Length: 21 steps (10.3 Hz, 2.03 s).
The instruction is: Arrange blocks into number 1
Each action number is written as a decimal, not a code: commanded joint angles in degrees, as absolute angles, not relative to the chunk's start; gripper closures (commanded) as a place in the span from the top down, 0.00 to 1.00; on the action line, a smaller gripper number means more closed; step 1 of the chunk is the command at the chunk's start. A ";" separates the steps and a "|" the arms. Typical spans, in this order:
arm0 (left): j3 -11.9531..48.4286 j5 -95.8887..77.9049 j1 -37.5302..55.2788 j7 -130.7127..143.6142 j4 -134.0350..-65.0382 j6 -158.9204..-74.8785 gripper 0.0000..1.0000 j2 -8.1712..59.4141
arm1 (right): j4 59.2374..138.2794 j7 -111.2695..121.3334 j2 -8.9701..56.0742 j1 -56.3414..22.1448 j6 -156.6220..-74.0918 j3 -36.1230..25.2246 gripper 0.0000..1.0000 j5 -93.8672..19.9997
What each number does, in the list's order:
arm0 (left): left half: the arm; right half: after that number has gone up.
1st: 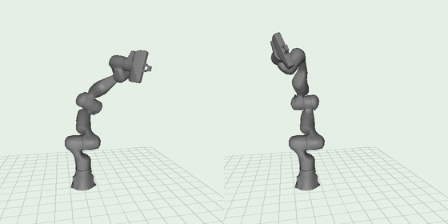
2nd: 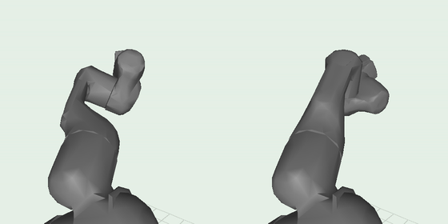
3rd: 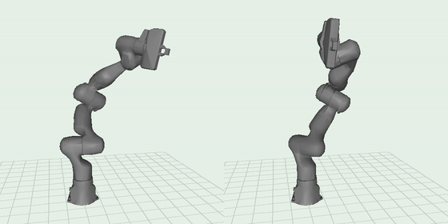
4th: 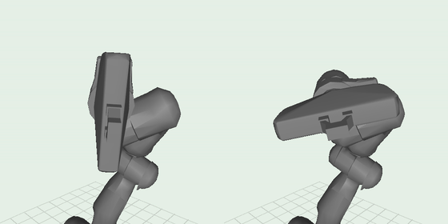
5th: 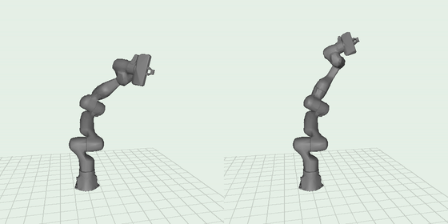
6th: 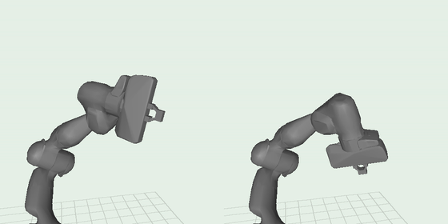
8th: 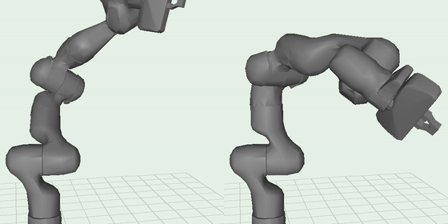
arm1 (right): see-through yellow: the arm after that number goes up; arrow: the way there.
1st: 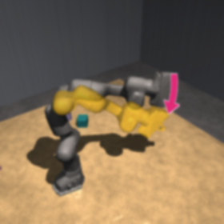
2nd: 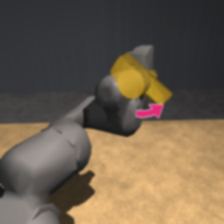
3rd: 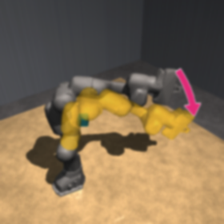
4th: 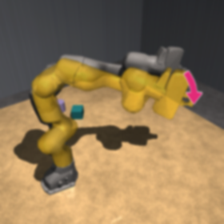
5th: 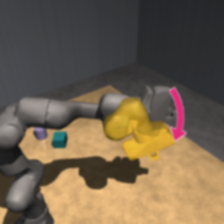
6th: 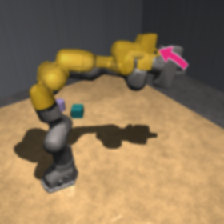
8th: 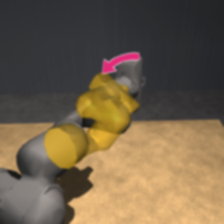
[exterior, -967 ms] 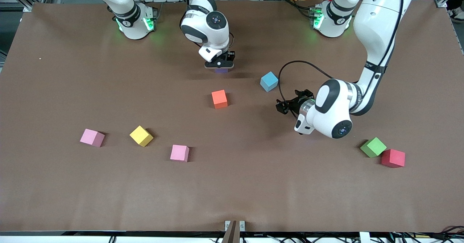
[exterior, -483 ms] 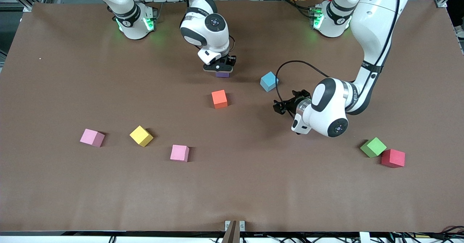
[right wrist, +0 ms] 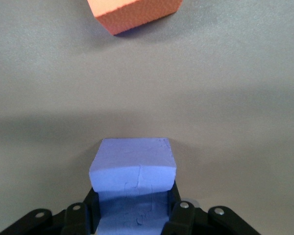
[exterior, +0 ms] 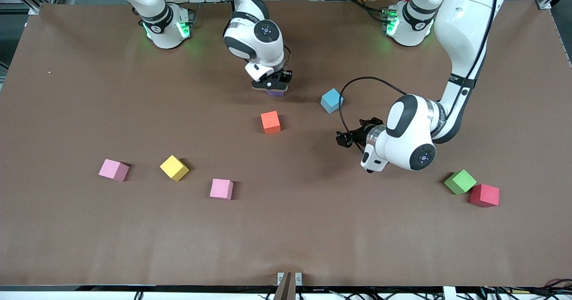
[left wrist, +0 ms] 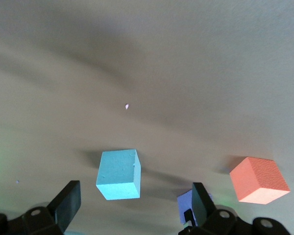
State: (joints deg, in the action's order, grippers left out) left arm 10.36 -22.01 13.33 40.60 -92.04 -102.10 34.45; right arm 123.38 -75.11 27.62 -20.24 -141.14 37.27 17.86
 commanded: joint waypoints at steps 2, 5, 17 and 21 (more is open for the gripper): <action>10.19 -18.20 16.42 40.87 -90.71 -102.83 1.00 33.49 | 122.34 -76.55 28.74 -20.48 -140.98 37.53 1.00 22.31; 9.93 -17.40 21.61 41.83 -87.89 -106.85 1.00 33.58 | 122.17 -76.55 28.39 -20.39 -140.54 37.53 1.00 22.68; 9.40 -4.16 21.98 36.68 -88.06 -115.24 1.00 34.72 | 110.74 -60.92 31.02 -17.67 -136.66 31.47 1.00 31.71; 9.32 4.02 11.01 24.53 -91.66 -108.29 1.00 29.72 | 109.95 -61.61 34.27 -17.23 -141.06 31.38 1.00 31.29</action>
